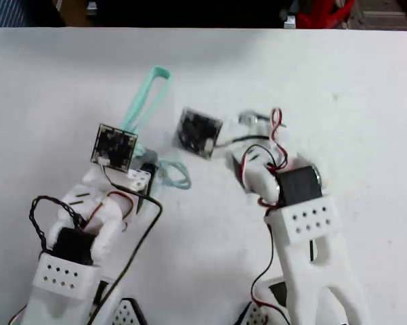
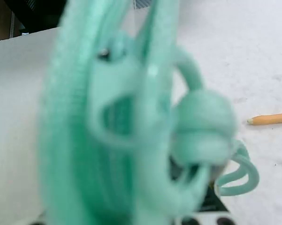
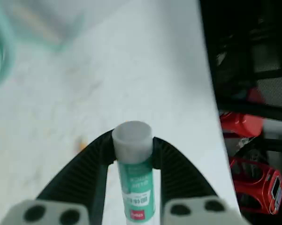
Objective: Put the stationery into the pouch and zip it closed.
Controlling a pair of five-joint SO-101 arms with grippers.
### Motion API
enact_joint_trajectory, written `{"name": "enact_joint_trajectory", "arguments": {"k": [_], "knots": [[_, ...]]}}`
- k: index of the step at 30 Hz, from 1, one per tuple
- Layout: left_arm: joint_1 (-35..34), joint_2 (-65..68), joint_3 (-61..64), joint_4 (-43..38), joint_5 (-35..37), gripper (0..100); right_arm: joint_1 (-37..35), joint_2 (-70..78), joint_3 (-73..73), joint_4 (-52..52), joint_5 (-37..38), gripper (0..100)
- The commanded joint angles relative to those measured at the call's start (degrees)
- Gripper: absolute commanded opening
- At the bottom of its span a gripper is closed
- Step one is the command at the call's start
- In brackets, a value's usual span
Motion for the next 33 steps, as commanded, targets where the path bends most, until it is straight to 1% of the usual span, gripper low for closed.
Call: {"name": "enact_joint_trajectory", "arguments": {"k": [1,4,6,8,10,15,19,23,25,28,33], "knots": [[-0.48,-0.84,-0.26,-1.49,0.53,12,-3.30,0.22,-21.63,-1.19,-26.81,1.8],[-0.48,-0.84,-0.26,-1.49,0.53,12,-4.44,3.47,-33.49,-3.47,-45.45,1.8],[-0.48,-0.84,-0.26,-1.49,0.53,12,-5.67,6.11,-39.12,-4.79,-55.47,1.8],[-0.48,-0.84,-0.26,-1.41,0.53,12,-7.34,9.10,-42.90,-5.67,-63.03,1.8],[-0.48,-0.84,-0.26,-1.41,0.53,13,-9.54,12.35,-44.92,-6.81,-67.60,1.8],[-0.48,-0.84,-0.26,-1.41,0.53,13,-14.29,18.24,-46.59,-12.70,-69.63,1.8],[-0.48,-0.84,-0.26,-1.41,0.62,16,-16.57,21.58,-46.24,-16.04,-69.71,1.8],[-0.48,-0.84,-0.26,-1.41,0.62,16,-16.84,25.36,-46.07,-16.13,-69.71,1.8],[-0.48,-0.84,-0.35,-1.41,0.62,16,-16.66,26.15,-44.84,-14.11,-69.71,1.8],[-0.57,-0.84,-0.35,-1.41,0.62,16,-16.13,24.57,-42.02,-12.44,-69.71,1.8],[-0.48,-0.84,-0.35,-1.41,0.62,16,-13.93,22.11,-33.93,-16.04,-69.27,1.8]]}}
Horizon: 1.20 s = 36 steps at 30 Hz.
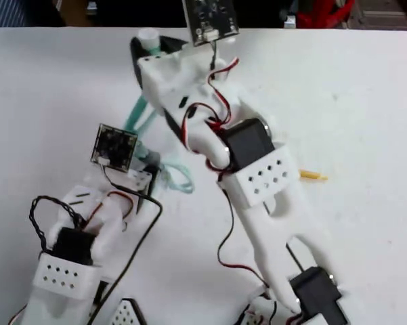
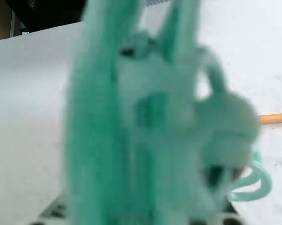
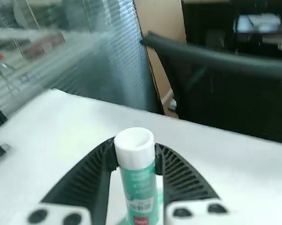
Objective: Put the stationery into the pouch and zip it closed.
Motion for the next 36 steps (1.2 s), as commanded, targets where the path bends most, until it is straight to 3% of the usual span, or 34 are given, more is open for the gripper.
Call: {"name": "enact_joint_trajectory", "arguments": {"k": [1,6,13,16,19,23,31,36], "knots": [[-0.40,-0.92,-0.35,-1.41,0.62,16,1.98,-3.38,6.33,-4.88,-0.09,1.8],[-0.75,-0.92,-0.35,-1.41,0.62,16,3.56,-4.26,13.54,-10.77,-0.09,1.8],[-0.75,-0.92,-0.35,-1.49,0.62,16,-0.13,-10.33,15.91,-0.13,2.90,2.0],[-0.75,-0.92,-0.35,-1.49,0.62,16,-3.21,-12.26,15.82,5.85,9.67,11.3],[-0.75,-0.92,-0.35,-1.49,0.62,16,-2.95,-13.58,15.12,8.66,10.02,23.8],[-0.75,-0.92,-0.35,-1.49,0.62,16,1.71,-15.34,8.44,14.20,10.11,25.5],[-0.75,-0.92,-0.35,-1.49,0.62,16,17.71,-13.85,-2.11,24.40,11.16,25.5],[-0.75,-0.92,-0.26,-1.49,0.53,16,28.35,-5.05,-2.02,28.97,22.95,22.6]]}}
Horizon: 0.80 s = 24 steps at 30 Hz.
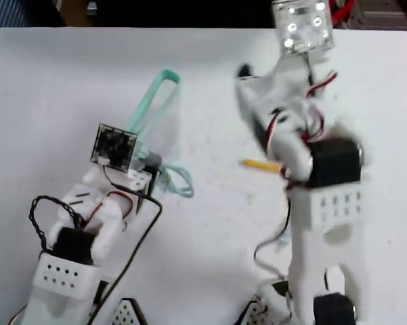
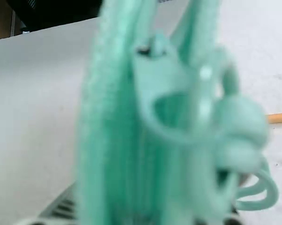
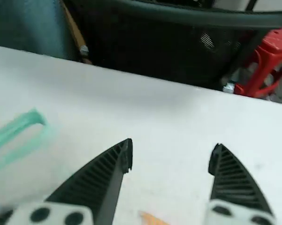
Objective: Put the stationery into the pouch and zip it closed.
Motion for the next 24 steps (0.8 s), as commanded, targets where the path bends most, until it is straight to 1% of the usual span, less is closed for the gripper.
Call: {"name": "enact_joint_trajectory", "arguments": {"k": [1,4,7,10,11,12,13,18,24], "knots": [[-0.57,-0.92,-0.35,-1.49,0.44,16,9.27,9.01,-2.02,3.82,11.87,20.6],[-0.57,-0.92,-0.35,-1.49,0.44,16,15.60,17.36,-2.02,6.64,23.91,14.3],[-0.57,-0.92,-0.35,-1.49,0.53,16,21.32,23.78,-1.67,10.15,39.30,11.5],[-0.57,-0.92,-0.35,-1.49,0.53,16,25.80,27.38,3.78,12.44,60.48,12.3],[-0.48,-0.92,-0.35,-1.49,0.53,16,27.30,27.65,6.33,12.00,66.90,12.2],[-0.48,-0.92,-0.35,-1.49,0.53,16,28.88,27.65,8.97,10.86,71.47,12.2],[-0.48,-0.92,-0.35,-1.49,0.44,16,30.37,27.65,11.08,8.92,74.11,12.2],[-0.57,-0.92,-0.35,-1.49,0.53,16,34.86,28.26,19.43,-1.01,78.42,12.3],[-0.57,-0.75,-0.35,-1.49,0.53,16,35.12,27.74,30.42,-10.86,79.12,12.0]]}}
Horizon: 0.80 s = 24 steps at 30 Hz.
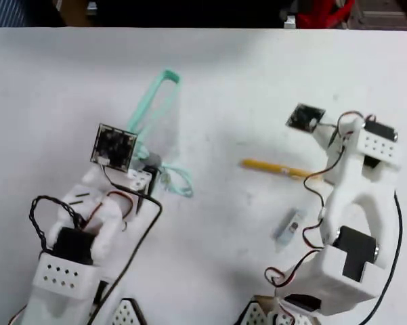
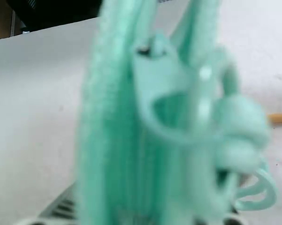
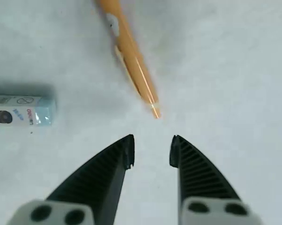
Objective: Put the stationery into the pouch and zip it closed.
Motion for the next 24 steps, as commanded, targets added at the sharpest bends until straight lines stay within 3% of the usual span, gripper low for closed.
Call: {"name": "enact_joint_trajectory", "arguments": {"k": [1,5,9,12,14,18,21,24], "knots": [[-0.57,-0.66,-0.26,-1.49,0.53,16,0.22,-1.19,5.63,-6.37,0.79,12.0],[-0.57,-0.92,1.93,-4.31,0.18,16,0.40,-3.74,9.85,-6.73,2.20,12.0],[-0.57,-0.92,4.13,-7.65,0.09,16,0.66,-13.76,21.01,-6.64,12.66,12.0],[-0.57,-0.92,4.13,-7.56,0.09,16,-1.10,-24.84,30.42,-6.73,10.46,12.0],[-0.57,-0.92,4.04,-7.56,0.09,16,-2.51,-32.13,34.90,-6.81,3.43,12.0],[-0.57,-0.92,4.04,-7.56,0.09,16,-6.20,-42.42,38.59,-6.37,-17.67,12.3],[-0.57,-0.92,4.04,-7.56,0.18,16,-10.07,-43.74,36.75,-1.01,-29.01,14.5],[-0.57,-0.92,4.04,-7.56,0.18,16,-13.14,-40.48,32.44,5.23,-39.21,23.1]]}}
